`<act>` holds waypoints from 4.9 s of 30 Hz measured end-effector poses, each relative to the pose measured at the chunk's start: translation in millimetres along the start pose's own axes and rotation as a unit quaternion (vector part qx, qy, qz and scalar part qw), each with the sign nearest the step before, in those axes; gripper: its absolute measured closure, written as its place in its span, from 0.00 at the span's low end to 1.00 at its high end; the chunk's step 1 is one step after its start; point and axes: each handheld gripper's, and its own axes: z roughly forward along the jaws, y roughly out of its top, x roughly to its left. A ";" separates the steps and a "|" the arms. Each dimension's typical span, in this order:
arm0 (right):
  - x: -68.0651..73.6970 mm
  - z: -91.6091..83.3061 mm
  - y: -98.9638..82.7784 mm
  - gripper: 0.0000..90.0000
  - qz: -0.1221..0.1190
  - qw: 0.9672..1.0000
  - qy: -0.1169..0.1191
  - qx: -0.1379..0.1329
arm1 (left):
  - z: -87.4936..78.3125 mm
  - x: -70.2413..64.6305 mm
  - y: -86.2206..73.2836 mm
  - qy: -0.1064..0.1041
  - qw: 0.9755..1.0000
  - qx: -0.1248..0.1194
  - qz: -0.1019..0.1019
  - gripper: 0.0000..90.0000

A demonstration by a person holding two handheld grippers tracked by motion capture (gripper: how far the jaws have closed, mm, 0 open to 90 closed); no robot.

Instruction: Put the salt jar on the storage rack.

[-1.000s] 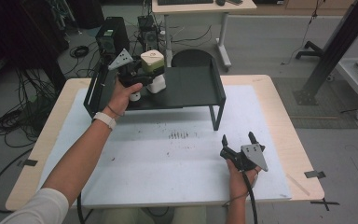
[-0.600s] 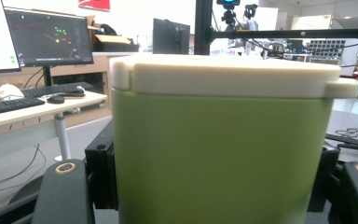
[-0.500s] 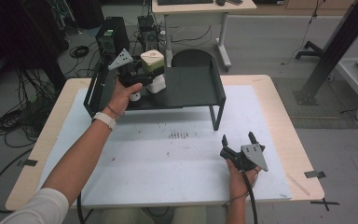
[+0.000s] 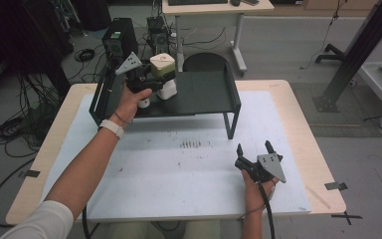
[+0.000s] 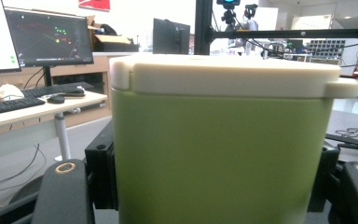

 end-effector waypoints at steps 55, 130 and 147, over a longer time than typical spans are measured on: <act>-0.1 0.1 0.1 0.07 -0.002 1.000 -0.001 -0.001 | -10.4 -4.9 1.1 0.025 1.000 0.006 0.004 0.02; 0.7 -1.3 -0.5 0.07 -0.004 1.000 -0.004 -0.009 | -218.1 -103.3 -27.4 0.163 0.986 -0.025 0.013 0.00; 0.6 -1.5 -0.5 0.07 -0.005 1.000 -0.004 -0.011 | -244.7 -92.6 -82.1 0.189 0.982 0.000 -0.018 0.01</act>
